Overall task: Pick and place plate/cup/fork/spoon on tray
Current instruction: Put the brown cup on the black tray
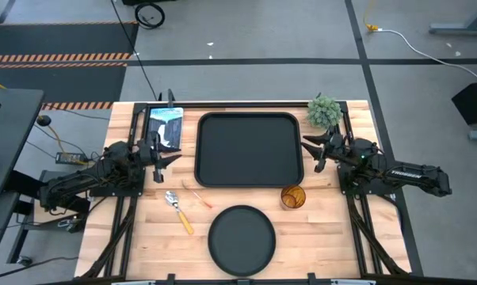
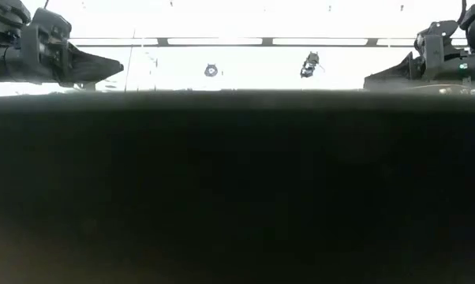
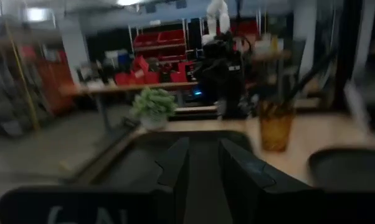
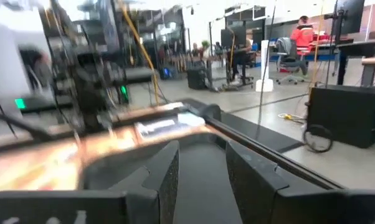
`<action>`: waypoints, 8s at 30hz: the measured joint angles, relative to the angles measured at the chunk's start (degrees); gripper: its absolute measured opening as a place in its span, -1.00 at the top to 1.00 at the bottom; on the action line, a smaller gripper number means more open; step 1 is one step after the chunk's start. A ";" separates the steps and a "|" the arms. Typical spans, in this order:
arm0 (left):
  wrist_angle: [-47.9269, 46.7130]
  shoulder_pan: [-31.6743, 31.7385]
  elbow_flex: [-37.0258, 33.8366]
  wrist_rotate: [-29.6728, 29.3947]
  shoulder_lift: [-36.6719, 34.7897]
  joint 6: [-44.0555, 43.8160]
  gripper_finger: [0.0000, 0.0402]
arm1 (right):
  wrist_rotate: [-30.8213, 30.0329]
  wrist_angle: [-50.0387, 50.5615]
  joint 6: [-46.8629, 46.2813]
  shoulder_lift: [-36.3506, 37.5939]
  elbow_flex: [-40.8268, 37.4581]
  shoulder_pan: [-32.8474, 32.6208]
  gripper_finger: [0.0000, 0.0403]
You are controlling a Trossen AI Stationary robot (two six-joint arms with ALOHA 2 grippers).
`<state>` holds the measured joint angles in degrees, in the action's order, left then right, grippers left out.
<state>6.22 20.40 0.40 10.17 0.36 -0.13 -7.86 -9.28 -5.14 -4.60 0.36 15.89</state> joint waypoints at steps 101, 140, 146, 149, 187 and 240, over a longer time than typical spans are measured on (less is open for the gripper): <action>12.28 -0.02 -0.02 -11.55 0.01 -8.28 0.53 | 4.33 84.38 -17.40 -90.23 76.83 -30.14 -0.27; 10.60 0.00 -0.02 -13.15 0.02 -8.26 0.53 | 5.99 74.07 -15.66 -89.53 67.08 -27.19 0.14; 10.60 -0.01 -0.02 -13.15 0.01 -8.26 0.53 | 7.03 74.07 -15.28 -89.53 67.08 -26.94 0.30; 10.60 -0.02 -0.01 -13.15 0.02 -8.28 0.53 | 7.43 74.07 -15.24 -89.53 67.08 -26.94 0.38; 8.48 -0.02 -0.01 -13.15 0.02 -8.67 0.53 | 14.66 75.51 -10.30 -80.33 69.46 -12.85 0.95; 8.48 0.01 -0.01 -13.60 0.37 -8.28 0.53 | 16.59 85.18 17.41 -110.68 98.66 39.24 0.92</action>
<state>14.70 20.40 0.39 -3.43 0.73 -8.40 8.73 75.91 12.27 -115.28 99.02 55.14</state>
